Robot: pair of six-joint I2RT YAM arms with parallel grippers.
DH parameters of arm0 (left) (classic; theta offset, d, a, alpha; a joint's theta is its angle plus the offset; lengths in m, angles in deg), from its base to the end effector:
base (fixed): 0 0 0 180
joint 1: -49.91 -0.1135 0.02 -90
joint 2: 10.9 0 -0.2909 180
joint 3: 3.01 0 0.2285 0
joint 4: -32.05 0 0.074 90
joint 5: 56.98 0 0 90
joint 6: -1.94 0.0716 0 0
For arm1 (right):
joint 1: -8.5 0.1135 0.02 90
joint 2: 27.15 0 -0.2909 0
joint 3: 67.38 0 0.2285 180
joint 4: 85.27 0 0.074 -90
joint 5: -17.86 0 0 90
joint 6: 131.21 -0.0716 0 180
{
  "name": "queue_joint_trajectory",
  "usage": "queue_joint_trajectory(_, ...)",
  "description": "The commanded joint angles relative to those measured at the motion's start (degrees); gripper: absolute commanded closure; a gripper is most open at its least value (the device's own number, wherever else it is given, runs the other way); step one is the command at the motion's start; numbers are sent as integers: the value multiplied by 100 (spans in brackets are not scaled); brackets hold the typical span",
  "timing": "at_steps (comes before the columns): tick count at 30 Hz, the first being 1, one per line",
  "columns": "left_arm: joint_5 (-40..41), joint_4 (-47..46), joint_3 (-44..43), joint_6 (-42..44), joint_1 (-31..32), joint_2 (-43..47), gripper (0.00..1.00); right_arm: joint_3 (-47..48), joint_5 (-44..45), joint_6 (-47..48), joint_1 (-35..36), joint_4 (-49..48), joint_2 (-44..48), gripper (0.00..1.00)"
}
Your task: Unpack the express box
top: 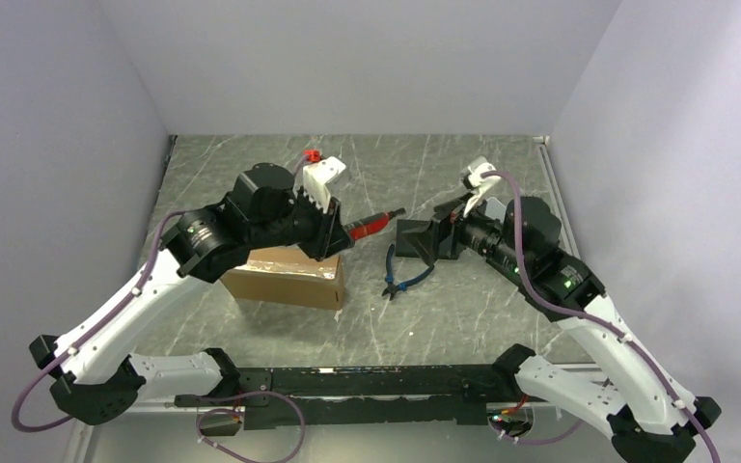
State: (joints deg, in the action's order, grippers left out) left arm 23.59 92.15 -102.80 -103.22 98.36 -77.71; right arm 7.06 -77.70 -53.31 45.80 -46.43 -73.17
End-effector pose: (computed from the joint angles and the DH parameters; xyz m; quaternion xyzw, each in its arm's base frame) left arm 0.1410 -0.1768 0.4393 0.2846 0.8024 -0.3336 0.4048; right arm 0.1245 0.1036 0.4053 -0.1977 0.7422 0.3010 0.5652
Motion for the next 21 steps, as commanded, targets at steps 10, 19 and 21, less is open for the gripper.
queue_joint_trajectory(10,-2045,1497,-536,1254,-5,-6,100,1978,-4259,1913,3,1465,-1651,11)
queue_joint_trajectory(19,-2067,1355,-428,1382,-7,21,100,1755,-5375,1350,5,1115,-2209,23)
queue_joint_trajectory(21,-2063,1336,-440,1407,-8,-9,100,1544,-5639,1059,14,747,-2217,29)
